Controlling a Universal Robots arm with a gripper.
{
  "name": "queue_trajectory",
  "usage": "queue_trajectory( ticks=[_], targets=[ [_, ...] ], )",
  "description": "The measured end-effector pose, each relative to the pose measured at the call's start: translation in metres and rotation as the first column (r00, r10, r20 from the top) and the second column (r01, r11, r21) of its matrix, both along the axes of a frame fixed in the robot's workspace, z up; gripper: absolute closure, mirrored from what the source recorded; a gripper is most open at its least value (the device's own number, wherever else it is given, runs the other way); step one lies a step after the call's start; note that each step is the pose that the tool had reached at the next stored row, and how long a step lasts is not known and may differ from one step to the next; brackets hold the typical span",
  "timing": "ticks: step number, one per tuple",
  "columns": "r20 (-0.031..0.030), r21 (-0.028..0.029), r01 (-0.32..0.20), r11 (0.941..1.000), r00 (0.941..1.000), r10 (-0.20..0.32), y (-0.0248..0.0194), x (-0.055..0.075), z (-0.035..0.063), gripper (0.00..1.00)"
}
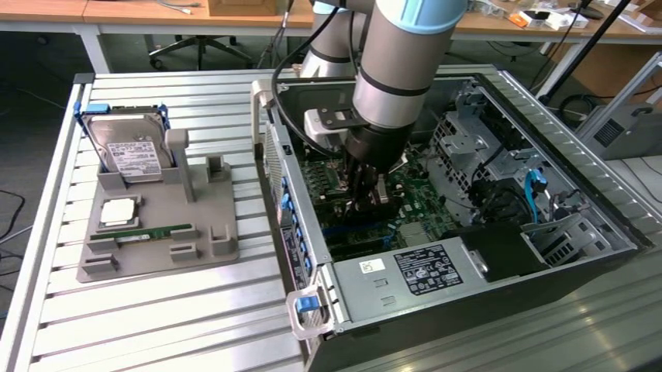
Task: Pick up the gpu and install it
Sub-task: 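Insert the gpu into the slot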
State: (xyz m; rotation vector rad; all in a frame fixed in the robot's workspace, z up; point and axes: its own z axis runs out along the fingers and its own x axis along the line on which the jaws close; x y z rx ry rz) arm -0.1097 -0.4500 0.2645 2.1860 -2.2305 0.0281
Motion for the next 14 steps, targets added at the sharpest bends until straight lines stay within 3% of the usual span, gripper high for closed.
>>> queue_trajectory(
  ticks=[14],
  targets=[
    [0.0, 0.0001, 0.0, 1.0, 1.0, 0.0, 0.0002, 0.0008, -0.0014, 0.73]
  ],
)
